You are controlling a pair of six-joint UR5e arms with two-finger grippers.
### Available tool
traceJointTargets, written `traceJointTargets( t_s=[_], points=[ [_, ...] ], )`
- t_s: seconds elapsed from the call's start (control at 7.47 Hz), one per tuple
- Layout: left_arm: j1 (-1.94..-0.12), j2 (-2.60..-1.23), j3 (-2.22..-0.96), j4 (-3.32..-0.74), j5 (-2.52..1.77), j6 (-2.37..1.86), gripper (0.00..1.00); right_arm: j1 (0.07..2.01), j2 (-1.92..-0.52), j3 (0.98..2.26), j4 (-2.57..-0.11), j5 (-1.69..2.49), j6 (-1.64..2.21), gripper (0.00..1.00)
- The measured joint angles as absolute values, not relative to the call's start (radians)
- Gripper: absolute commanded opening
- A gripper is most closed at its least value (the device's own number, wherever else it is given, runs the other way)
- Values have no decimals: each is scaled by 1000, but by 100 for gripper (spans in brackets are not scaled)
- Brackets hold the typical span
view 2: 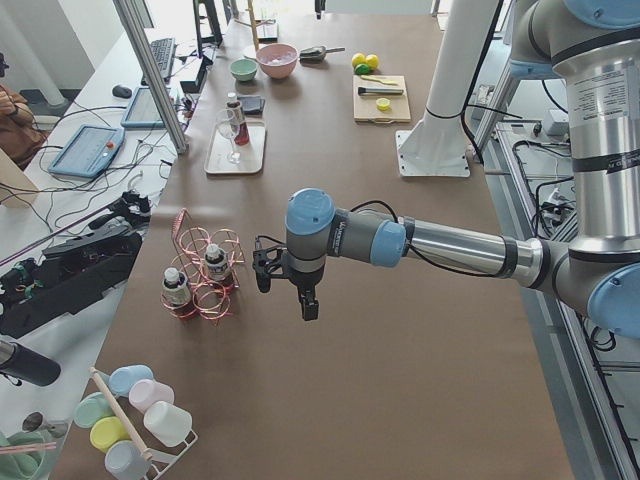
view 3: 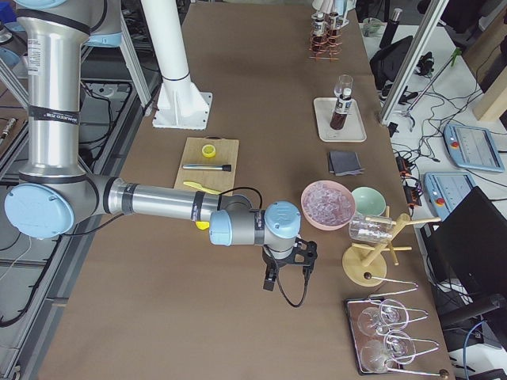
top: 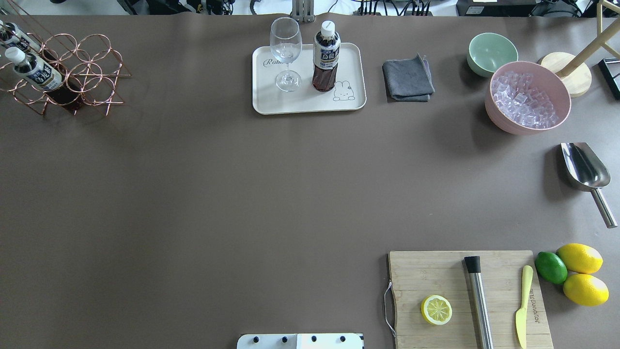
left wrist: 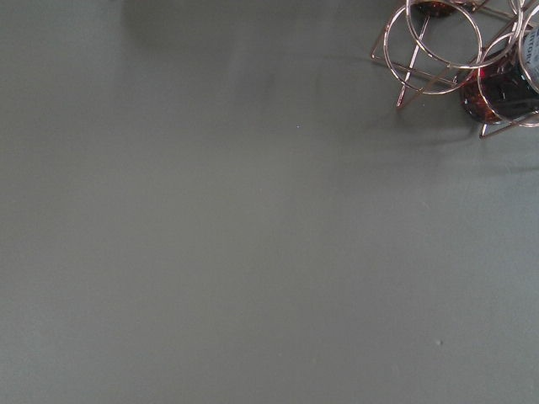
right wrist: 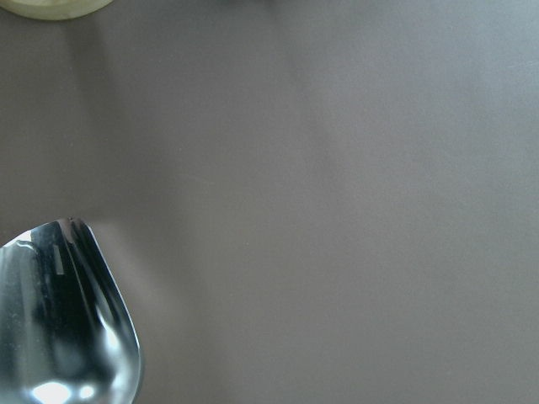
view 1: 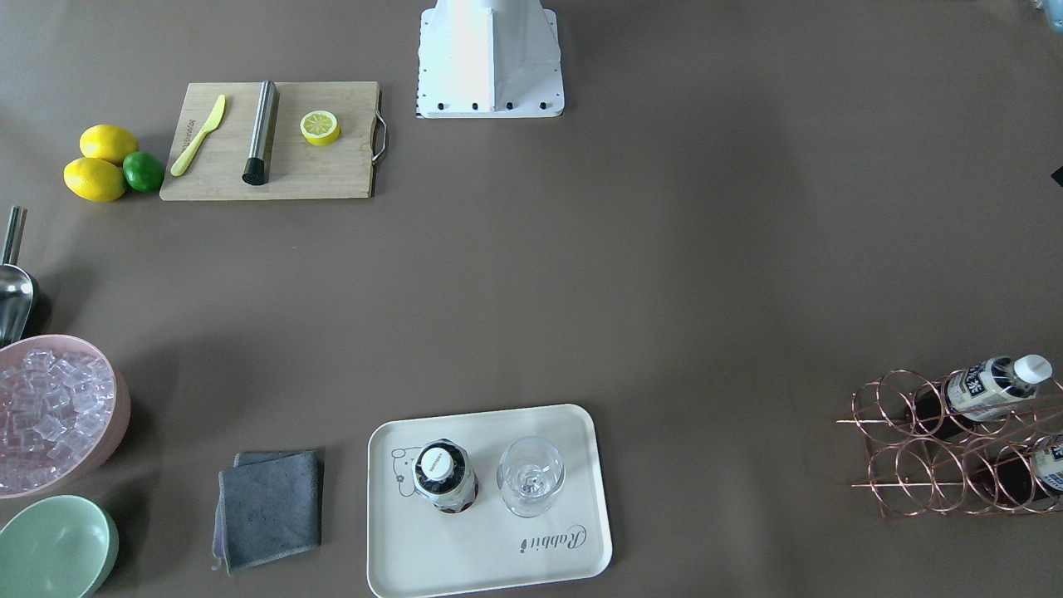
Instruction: Take tea from basket to plate
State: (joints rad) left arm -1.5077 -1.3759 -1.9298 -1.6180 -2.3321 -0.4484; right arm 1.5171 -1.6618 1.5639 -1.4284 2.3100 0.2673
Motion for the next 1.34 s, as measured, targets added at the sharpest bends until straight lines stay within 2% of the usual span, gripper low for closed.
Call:
traceJointTargets(
  t_s=[0.4,1.34],
  points=[
    [-1525,-1319,-1919,-1653,-2327,-267,97,1517,-1669,1555,-1427,2300,70,99],
    [-1547,-1312,-1862,-1651,-2383,-122,98,1517,-1675,1552,-1428,2298,38,99]
  ],
)
